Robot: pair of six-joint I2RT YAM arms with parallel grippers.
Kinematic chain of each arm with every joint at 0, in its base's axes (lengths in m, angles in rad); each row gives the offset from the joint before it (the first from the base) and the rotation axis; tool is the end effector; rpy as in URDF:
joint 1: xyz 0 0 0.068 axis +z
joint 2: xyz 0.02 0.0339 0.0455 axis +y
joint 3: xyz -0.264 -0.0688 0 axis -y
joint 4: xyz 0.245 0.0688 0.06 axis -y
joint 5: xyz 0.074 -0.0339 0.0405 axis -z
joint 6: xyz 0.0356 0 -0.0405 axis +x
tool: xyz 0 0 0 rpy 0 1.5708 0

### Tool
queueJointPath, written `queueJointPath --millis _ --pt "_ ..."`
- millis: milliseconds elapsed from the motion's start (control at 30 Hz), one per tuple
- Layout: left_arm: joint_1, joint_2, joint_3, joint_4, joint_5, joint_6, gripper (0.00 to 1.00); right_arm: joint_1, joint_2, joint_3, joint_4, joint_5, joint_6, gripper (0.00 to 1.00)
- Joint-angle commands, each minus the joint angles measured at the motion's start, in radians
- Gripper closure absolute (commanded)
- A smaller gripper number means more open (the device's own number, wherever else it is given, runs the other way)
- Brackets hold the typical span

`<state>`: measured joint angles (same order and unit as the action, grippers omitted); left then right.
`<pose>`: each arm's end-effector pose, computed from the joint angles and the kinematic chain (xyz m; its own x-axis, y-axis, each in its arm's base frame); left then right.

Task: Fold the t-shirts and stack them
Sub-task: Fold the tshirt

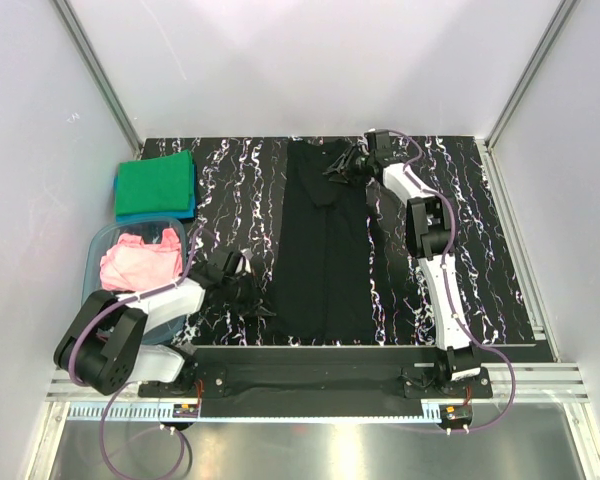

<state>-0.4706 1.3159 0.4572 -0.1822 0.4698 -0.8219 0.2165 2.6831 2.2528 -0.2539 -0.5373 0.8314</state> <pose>0.1820 -0.1107 0.1315 -0.9691 -0.2397 -0.0580 -0.1492 0.7570 -0.6362 0.5679 0.1436 0.1166 -0.8385 0.4655 -0.2832 0.0707 0.6083 0.7906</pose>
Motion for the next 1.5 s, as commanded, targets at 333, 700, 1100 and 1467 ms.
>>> queueJointPath --millis 333,700,1100,1467 --pt "-0.01 -0.15 0.052 -0.114 -0.198 0.076 0.64 0.001 -0.579 -0.427 -0.251 0.157 -0.198 0.32" --pt "-0.028 -0.253 -0.09 -0.004 -0.057 0.09 0.58 0.041 -1.309 -1.311 -0.33 0.272 -0.128 0.27" --pt "-0.114 -0.179 -0.146 0.095 -0.081 0.009 0.6 0.083 -1.632 -1.728 -0.393 0.318 0.061 0.4" --pt "-0.128 -0.227 -0.18 0.02 -0.168 -0.014 0.66 0.193 -1.707 -1.883 -0.331 0.296 0.152 0.43"
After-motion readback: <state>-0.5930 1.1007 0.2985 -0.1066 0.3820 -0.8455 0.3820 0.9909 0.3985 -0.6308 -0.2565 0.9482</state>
